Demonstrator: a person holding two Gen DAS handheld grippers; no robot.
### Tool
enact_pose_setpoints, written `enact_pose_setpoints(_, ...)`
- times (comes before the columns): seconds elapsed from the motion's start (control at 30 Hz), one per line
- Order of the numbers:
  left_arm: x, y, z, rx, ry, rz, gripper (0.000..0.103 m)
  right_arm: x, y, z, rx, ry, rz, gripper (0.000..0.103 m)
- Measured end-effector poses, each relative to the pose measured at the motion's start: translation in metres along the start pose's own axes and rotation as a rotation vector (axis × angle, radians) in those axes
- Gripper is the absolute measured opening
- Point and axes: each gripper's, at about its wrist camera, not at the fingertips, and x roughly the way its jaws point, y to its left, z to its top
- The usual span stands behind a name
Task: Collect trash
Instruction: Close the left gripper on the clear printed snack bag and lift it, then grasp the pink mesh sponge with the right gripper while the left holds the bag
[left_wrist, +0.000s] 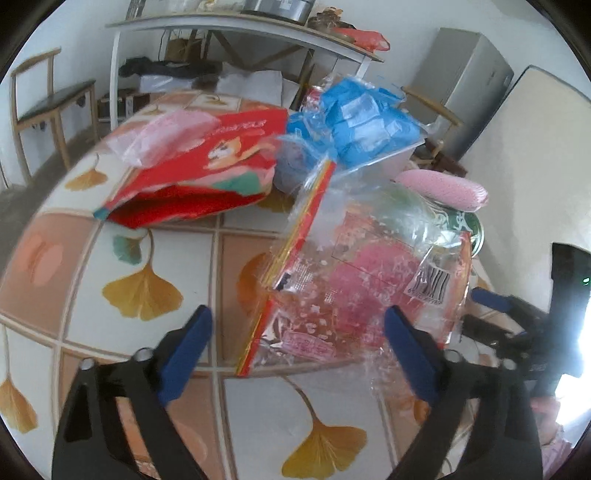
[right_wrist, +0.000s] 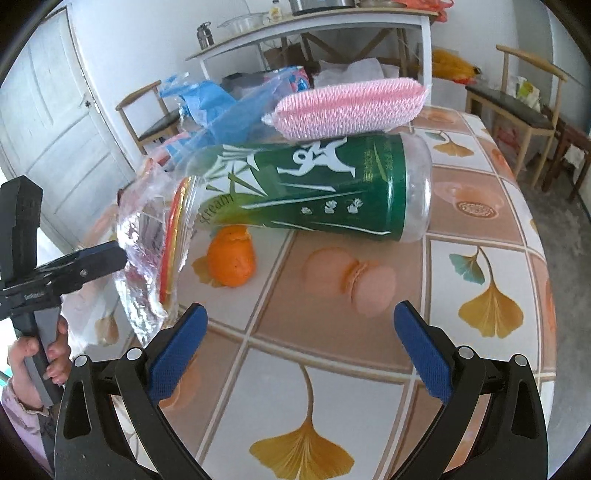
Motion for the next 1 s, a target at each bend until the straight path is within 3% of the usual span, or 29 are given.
enact_pose_setpoints(0.13,-0.002,0.0,-0.002,0.011,-0.014,-0.033,0.066,-0.001,0.001,0.0,0.002,0.0,0.006,0.097)
enact_pose_setpoints(0.23,0.002,0.005,-0.007,-0.042,0.023,-0.122,0.048,0.0,0.0,0.0,0.003,-0.001,0.005,0.097)
enact_pose_setpoints(0.3,-0.001,0.005,-0.012,-0.031,0.02,-0.111,0.037,-0.001,-0.002,-0.001,0.015,-0.006,0.007,0.097)
enact_pose_setpoints(0.37,-0.004,0.005,-0.015,-0.012,0.018,-0.1,0.014,-0.002,-0.006,0.0,0.031,-0.011,0.013,0.097)
enact_pose_setpoints(0.47,-0.008,0.013,-0.023,-0.057,0.036,-0.183,0.009,-0.004,-0.013,0.0,0.057,-0.019,0.025,0.097)
enact_pose_setpoints(0.6,-0.019,0.014,-0.031,-0.049,0.011,-0.191,0.006,-0.006,-0.017,0.001,0.073,-0.028,0.044,0.097)
enact_pose_setpoints(0.8,-0.042,0.017,-0.042,-0.12,-0.048,-0.258,0.004,-0.013,-0.018,0.002,0.071,-0.061,0.05,0.097)
enact_pose_setpoints(1.0,-0.059,0.02,-0.048,-0.121,-0.102,-0.202,0.004,-0.04,-0.021,0.001,0.071,-0.149,0.058,0.097)
